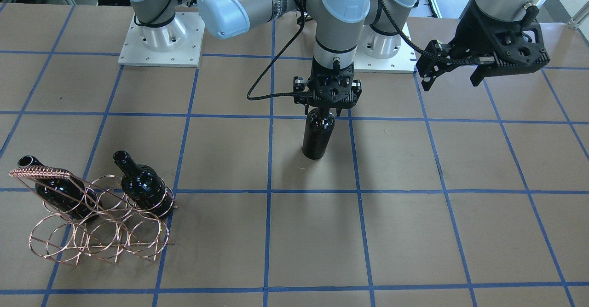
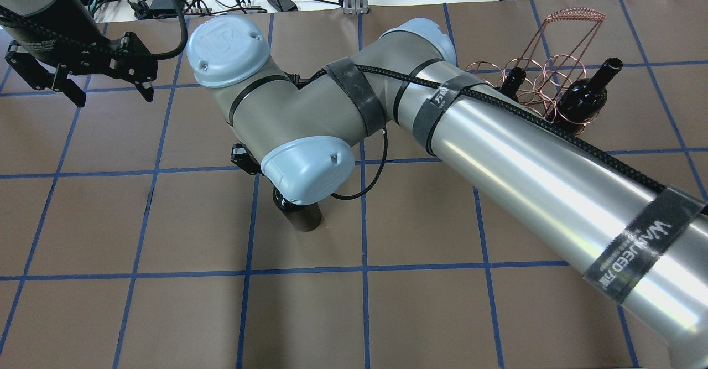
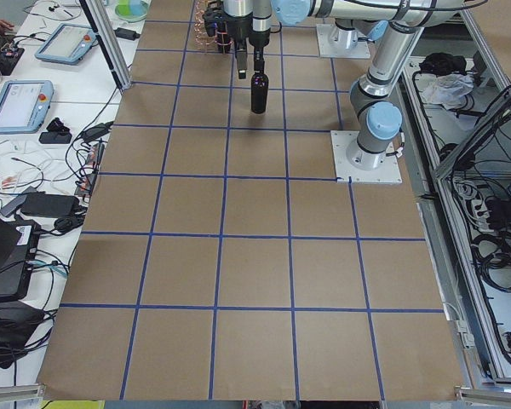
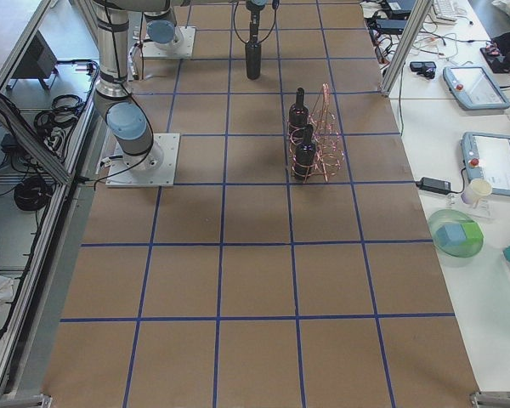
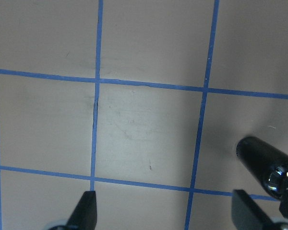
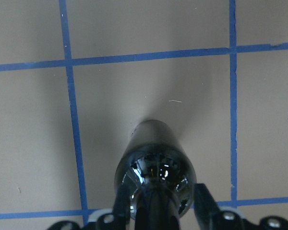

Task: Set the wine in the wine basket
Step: 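Open the left gripper and withdraw it while the right gripper holds the bottle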

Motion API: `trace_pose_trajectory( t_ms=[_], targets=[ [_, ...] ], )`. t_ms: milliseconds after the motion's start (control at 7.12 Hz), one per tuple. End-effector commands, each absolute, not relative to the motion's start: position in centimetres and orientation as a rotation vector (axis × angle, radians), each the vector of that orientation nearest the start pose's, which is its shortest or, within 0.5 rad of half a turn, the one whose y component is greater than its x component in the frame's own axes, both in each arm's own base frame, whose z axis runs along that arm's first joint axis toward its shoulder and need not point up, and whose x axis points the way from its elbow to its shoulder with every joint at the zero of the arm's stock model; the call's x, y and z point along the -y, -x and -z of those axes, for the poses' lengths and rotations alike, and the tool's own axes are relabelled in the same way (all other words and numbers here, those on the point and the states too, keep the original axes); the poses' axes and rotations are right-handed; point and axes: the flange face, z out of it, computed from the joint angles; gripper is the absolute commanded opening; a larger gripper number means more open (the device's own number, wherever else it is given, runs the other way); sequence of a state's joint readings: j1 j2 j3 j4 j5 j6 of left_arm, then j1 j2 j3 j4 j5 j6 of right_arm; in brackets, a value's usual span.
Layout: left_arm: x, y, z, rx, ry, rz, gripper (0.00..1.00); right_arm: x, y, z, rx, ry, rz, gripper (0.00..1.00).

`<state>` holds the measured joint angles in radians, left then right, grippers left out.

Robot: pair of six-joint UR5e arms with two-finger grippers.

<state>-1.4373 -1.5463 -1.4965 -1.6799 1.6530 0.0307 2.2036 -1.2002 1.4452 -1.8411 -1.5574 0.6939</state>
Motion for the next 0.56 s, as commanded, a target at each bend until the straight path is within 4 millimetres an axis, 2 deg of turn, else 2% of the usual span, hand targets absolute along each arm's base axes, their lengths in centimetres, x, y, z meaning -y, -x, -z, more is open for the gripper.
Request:
trace_pose_trajectory(
  t_ms=[0, 140, 281, 421],
  targets=[
    [49.0, 6.0, -52.7, -3.049, 0.156, -0.023, 1.00, 43.3, -48.4, -37.4, -3.102, -0.097, 0.029, 0.14],
    [48.9, 6.0, -52.6, -3.050, 0.156, -0.032, 1.00, 43.4, -48.4, -37.7, -3.098, -0.102, 0.040, 0.09],
    [48.9, 6.0, -52.7, -3.051, 0.156, -0.027, 1.00, 43.7, -48.0, -38.2, -3.102, -0.109, 0.055, 0.08],
    [48.9, 6.0, -52.7, -3.050, 0.156, -0.025, 1.00, 44.7, -45.8, -40.3, -3.090, -0.135, 0.088, 0.08]
  ],
)
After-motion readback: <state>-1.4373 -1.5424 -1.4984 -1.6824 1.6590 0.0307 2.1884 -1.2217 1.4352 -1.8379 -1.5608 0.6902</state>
